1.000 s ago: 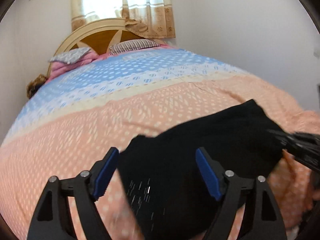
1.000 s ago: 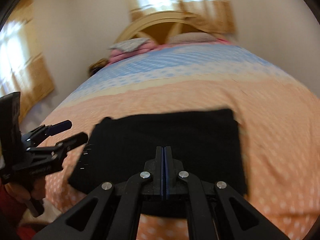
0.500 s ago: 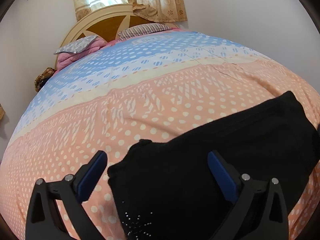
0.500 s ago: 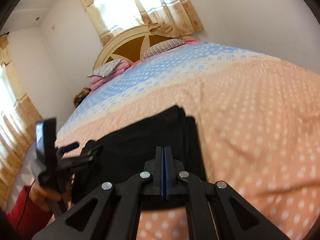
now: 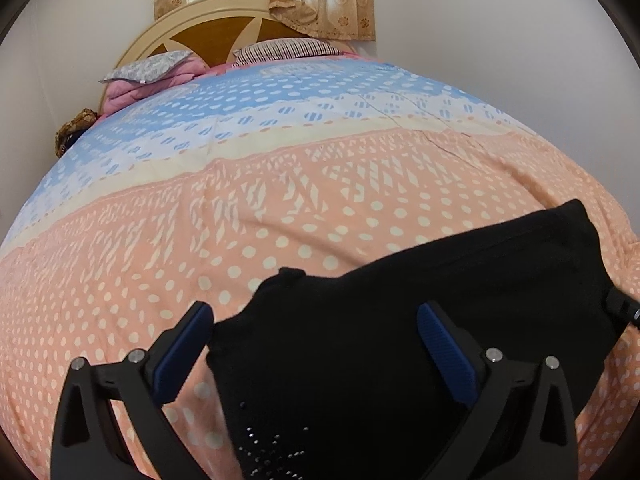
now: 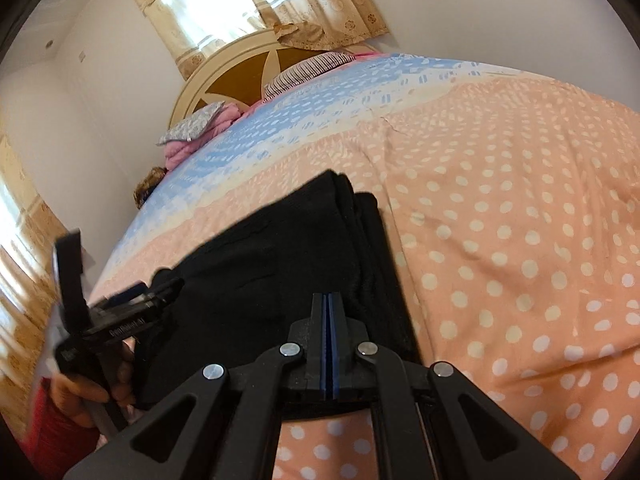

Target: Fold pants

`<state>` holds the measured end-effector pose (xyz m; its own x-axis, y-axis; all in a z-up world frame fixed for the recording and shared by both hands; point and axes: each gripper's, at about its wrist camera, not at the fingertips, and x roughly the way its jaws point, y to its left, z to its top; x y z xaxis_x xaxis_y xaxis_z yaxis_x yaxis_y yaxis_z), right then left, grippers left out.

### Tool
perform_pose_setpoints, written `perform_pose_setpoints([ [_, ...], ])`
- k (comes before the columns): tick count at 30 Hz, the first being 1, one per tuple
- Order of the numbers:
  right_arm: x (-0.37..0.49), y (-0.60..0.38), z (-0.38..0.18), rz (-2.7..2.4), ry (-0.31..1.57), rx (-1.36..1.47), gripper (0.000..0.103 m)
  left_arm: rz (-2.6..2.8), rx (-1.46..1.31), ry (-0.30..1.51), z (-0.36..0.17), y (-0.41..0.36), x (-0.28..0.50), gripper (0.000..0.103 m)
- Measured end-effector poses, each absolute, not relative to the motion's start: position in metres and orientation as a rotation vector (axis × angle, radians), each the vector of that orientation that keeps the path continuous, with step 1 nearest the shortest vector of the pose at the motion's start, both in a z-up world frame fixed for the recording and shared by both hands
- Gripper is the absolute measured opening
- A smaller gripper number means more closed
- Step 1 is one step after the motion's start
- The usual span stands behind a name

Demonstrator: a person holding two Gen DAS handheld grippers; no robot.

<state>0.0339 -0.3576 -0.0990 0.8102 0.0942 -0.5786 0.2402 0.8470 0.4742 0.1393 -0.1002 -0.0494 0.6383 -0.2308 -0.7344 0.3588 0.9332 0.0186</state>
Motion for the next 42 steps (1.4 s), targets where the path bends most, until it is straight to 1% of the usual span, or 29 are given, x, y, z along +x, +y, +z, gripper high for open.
perform_pose_setpoints([
  [4, 0.019, -0.364, -0.079, -0.092, 0.525, 0.585, 0.002, -0.338, 0.166, 0.826, -0.044, -0.087, 0.133, 0.103],
  [8, 0.014, -0.376, -0.081, -0.11, 0.533, 0.597, 0.002, -0.331, 0.107, 0.811, -0.037, -0.061, 0.117, 0.103],
  [14, 0.009, -0.393, -0.096, -0.074, 0.537, 0.726, 0.002, -0.266, 0.014, 0.779, -0.03, -0.026, 0.107, 0.103],
  [20, 0.004, -0.401, -0.108, -0.037, 0.542, 0.797, 0.003, -0.241, 0.003, 0.818, -0.041, -0.024, 0.11, 0.103],
  [22, 0.0, -0.404, -0.111, -0.039, 0.546, 0.811, 0.004, -0.242, 0.02, 0.819, -0.043, -0.027, 0.109, 0.103],
  [23, -0.003, -0.406, -0.113, -0.04, 0.546, 0.821, 0.014, -0.242, 0.026, 0.817, -0.043, -0.027, 0.108, 0.103],
  [24, -0.005, -0.407, -0.114, -0.038, 0.545, 0.828, 0.045, -0.244, 0.03, 0.815, -0.042, -0.027, 0.107, 0.103],
  [26, -0.012, -0.411, -0.115, -0.032, 0.516, 0.867, 0.08, -0.245, 0.029, 0.813, -0.042, -0.027, 0.106, 0.103],
  [29, -0.019, -0.416, -0.111, -0.01, 0.494, 0.896, 0.08, -0.238, 0.014, 0.822, -0.042, -0.024, 0.105, 0.103],
  [32, -0.019, -0.415, -0.103, -0.072, 0.507, 0.823, 0.08, -0.239, -0.014, 0.83, -0.042, -0.02, 0.104, 0.103],
  [36, -0.012, -0.416, -0.101, -0.059, 0.513, 0.814, 0.08, -0.23, -0.029, 0.839, -0.044, -0.021, 0.102, 0.103],
  [40, 0.01, -0.399, -0.095, -0.036, 0.536, 0.702, 0.08, -0.25, -0.033, 0.858, -0.05, -0.027, 0.096, 0.103],
  [41, 0.017, -0.393, -0.095, -0.038, 0.551, 0.658, 0.077, -0.253, -0.035, 0.861, -0.051, -0.027, 0.095, 0.103],
  [42, 0.024, -0.388, -0.097, -0.041, 0.572, 0.627, 0.073, -0.254, -0.036, 0.866, -0.052, -0.028, 0.095, 0.103],
])
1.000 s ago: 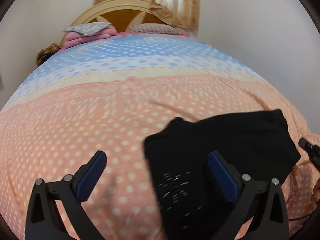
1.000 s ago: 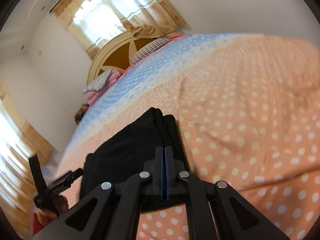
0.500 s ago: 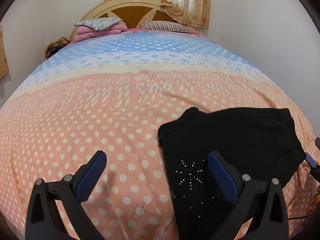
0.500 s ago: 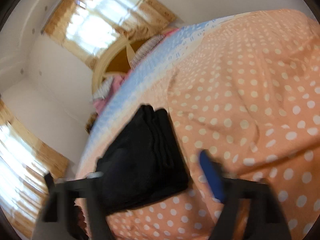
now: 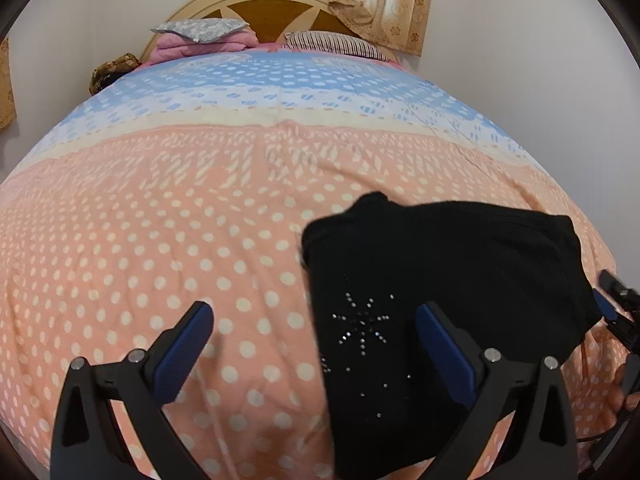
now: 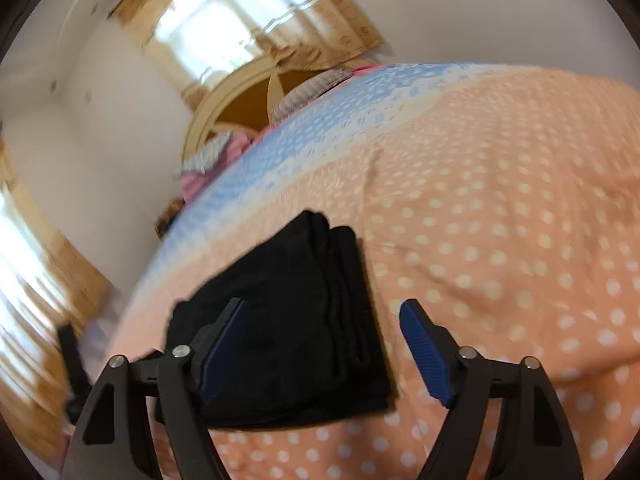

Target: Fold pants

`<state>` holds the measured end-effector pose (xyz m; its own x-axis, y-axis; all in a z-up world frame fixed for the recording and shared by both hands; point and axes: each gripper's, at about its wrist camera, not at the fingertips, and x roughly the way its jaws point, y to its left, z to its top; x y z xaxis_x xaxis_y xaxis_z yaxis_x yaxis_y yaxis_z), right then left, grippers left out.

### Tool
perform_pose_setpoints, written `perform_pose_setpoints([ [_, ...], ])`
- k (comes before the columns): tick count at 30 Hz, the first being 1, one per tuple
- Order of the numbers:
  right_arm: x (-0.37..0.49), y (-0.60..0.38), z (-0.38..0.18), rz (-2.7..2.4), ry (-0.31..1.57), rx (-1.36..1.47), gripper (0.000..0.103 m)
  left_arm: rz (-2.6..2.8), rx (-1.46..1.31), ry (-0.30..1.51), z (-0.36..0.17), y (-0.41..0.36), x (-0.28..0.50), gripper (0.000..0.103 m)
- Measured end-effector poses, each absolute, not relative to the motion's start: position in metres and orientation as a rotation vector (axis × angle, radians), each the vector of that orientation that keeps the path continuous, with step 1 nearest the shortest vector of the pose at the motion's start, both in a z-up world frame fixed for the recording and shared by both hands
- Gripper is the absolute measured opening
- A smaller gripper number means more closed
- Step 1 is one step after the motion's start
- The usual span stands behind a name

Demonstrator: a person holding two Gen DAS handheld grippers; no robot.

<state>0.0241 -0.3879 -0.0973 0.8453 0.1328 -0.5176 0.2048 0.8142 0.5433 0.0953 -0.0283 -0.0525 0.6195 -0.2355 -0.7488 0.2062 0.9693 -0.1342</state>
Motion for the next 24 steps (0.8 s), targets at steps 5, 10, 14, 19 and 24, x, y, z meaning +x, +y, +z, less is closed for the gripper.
perform_pose_setpoints([
  [5, 0.042, -0.377, -0.119, -0.043, 0.682, 0.597, 0.062, -0.255, -0.046, 0.892, -0.058, -0.03, 0.097, 0.103],
  [10, 0.037, -0.37, -0.121, -0.035, 0.697, 0.588, 0.062, -0.249, -0.058, 0.912, -0.062, -0.029, 0.098, 0.103],
  [14, 0.037, -0.357, -0.119, -0.019, 0.71, 0.51, 0.04, -0.249, -0.08, 0.938, -0.068, -0.029, 0.1, 0.103],
  [19, 0.035, -0.347, -0.119, -0.027, 0.705, 0.449, 0.035, -0.257, -0.164, 0.979, -0.073, -0.023, 0.103, 0.103],
  [24, 0.036, -0.351, -0.121, -0.017, 0.698, 0.479, 0.036, -0.299, -0.223, 1.018, -0.072, -0.021, 0.101, 0.103],
])
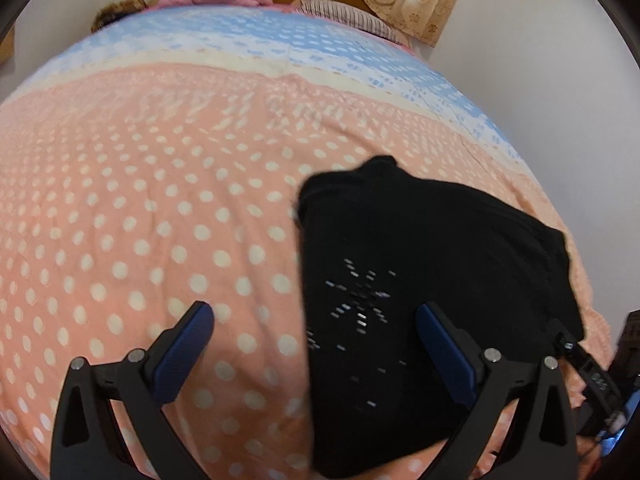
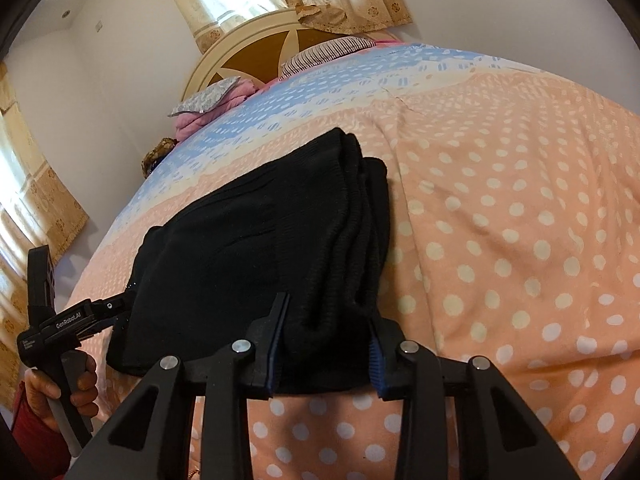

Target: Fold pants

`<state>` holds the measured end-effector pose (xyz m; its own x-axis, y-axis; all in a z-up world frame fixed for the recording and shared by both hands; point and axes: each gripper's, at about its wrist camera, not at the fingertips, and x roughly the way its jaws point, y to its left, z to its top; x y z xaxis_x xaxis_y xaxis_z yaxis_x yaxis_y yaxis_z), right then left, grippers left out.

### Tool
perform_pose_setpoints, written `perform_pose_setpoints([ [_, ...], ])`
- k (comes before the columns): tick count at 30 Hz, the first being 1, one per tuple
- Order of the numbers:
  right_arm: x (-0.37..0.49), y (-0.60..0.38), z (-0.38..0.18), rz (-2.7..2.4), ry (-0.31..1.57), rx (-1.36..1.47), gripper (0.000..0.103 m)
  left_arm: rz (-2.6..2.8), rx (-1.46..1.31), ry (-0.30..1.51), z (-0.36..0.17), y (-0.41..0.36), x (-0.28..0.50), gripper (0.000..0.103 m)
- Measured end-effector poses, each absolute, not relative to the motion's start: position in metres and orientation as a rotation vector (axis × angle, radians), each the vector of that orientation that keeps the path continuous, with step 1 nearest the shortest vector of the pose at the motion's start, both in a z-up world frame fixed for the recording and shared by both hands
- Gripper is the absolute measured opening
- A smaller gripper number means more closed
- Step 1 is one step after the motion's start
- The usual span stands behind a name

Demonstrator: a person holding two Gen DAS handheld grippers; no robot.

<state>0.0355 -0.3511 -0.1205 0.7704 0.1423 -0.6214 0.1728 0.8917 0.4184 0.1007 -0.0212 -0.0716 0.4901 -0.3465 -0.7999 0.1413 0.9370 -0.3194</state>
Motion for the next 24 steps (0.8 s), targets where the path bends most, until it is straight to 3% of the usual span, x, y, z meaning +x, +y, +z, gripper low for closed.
perform_pose_setpoints([
  [6, 0.035, -0.356, -0.123, 0.0, 0.693, 0.528, 0.036, -0.314, -0.198, 1.037, -0.075, -0.042, 0.087, 0.102],
  [12, 0.035, -0.356, -0.123, 0.002, 0.692, 0.537, 0.036, -0.331, -0.407, 1.099, -0.075, -0.014, 0.091, 0.094],
  [14, 0.035, -0.356, -0.123, 0.004, 0.692, 0.542, 0.037, -0.293, -0.433, 1.09, -0.073, -0.007, 0.087, 0.066],
  [16, 0.035, -0.356, -0.124, 0.005, 0.691, 0.545, 0.037, -0.276, -0.398, 1.041, -0.068, -0.007, 0.079, 0.049],
  [17, 0.035, -0.356, -0.124, 0.005, 0.691, 0.548, 0.037, -0.287, -0.355, 1.01, -0.064, -0.012, 0.074, 0.047],
  [19, 0.036, -0.357, -0.124, 0.007, 0.691, 0.552, 0.037, -0.309, -0.254, 0.97, -0.061, -0.026, 0.067, 0.048],
  [22, 0.037, -0.359, -0.124, 0.011, 0.691, 0.56, 0.037, -0.296, -0.214, 0.952, -0.063, -0.034, 0.066, 0.064],
  [24, 0.037, -0.36, -0.124, 0.013, 0.691, 0.564, 0.037, -0.291, -0.213, 0.932, -0.06, -0.033, 0.065, 0.065],
])
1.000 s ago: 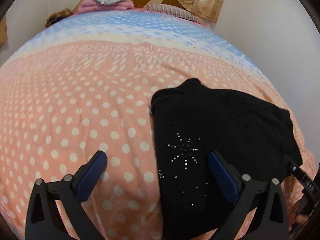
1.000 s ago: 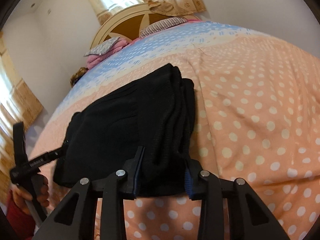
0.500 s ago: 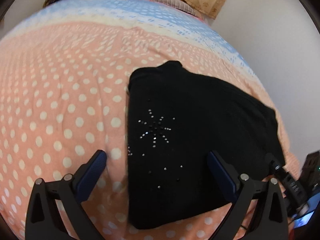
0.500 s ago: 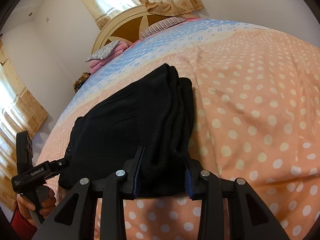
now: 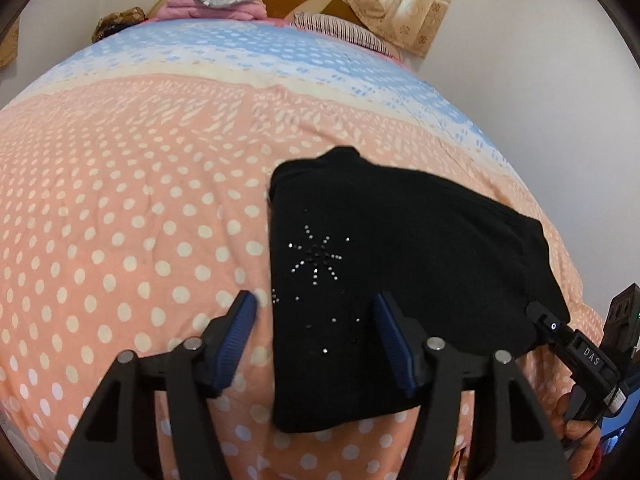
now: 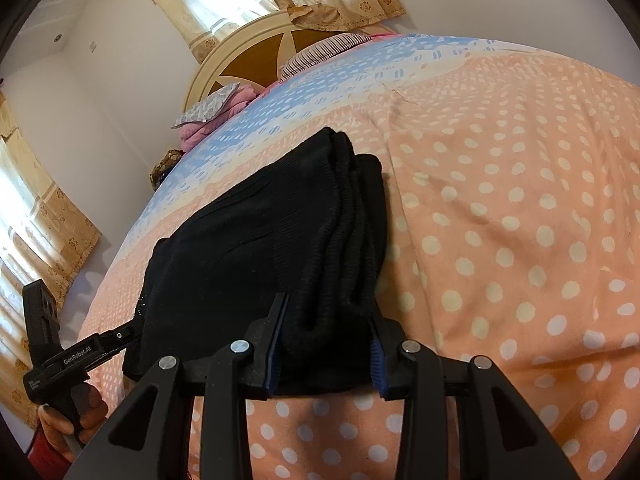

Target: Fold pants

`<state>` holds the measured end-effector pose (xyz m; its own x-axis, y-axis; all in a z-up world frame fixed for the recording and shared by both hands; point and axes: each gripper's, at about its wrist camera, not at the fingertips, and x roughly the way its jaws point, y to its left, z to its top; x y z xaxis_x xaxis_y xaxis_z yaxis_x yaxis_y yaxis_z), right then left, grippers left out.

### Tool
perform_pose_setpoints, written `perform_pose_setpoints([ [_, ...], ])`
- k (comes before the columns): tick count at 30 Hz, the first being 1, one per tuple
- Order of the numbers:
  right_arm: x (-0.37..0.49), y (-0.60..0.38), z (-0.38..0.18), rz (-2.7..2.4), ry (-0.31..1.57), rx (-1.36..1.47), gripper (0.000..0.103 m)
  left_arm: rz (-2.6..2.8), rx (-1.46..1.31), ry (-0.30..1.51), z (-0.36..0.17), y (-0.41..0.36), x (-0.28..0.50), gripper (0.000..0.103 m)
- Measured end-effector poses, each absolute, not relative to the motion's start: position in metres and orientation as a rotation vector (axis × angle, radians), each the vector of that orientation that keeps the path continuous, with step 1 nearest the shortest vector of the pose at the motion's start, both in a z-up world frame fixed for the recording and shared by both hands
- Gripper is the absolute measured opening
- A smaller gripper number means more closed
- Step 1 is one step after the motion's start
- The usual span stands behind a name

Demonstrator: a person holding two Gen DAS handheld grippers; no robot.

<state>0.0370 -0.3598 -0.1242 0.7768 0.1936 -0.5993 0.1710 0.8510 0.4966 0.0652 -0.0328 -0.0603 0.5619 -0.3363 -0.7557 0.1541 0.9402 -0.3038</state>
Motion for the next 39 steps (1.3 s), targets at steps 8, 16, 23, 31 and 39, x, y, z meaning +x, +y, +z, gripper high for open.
perform_pose_setpoints([
  [8, 0.037, -0.366, -0.126, 0.024, 0.689, 0.593, 0.037, -0.335, -0.187, 0.91, -0.062, -0.033, 0.074, 0.065],
  [16, 0.038, -0.369, -0.128, 0.028, 0.69, 0.604, 0.037, -0.363, -0.309, 1.006, -0.069, -0.037, 0.074, 0.078],
  [23, 0.037, -0.371, -0.129, 0.031, 0.689, 0.615, 0.037, -0.392, -0.486, 1.035, -0.069, -0.022, 0.082, 0.063],
  [31, 0.038, -0.355, -0.122, -0.01, 0.7, 0.486, 0.036, -0.307, -0.313, 0.972, -0.054, -0.037, 0.073, 0.017],
  [39, 0.039, -0.34, -0.116, -0.062, 0.694, 0.373, 0.035, -0.141, -0.125, 0.951, -0.059, -0.064, 0.087, 0.057],
])
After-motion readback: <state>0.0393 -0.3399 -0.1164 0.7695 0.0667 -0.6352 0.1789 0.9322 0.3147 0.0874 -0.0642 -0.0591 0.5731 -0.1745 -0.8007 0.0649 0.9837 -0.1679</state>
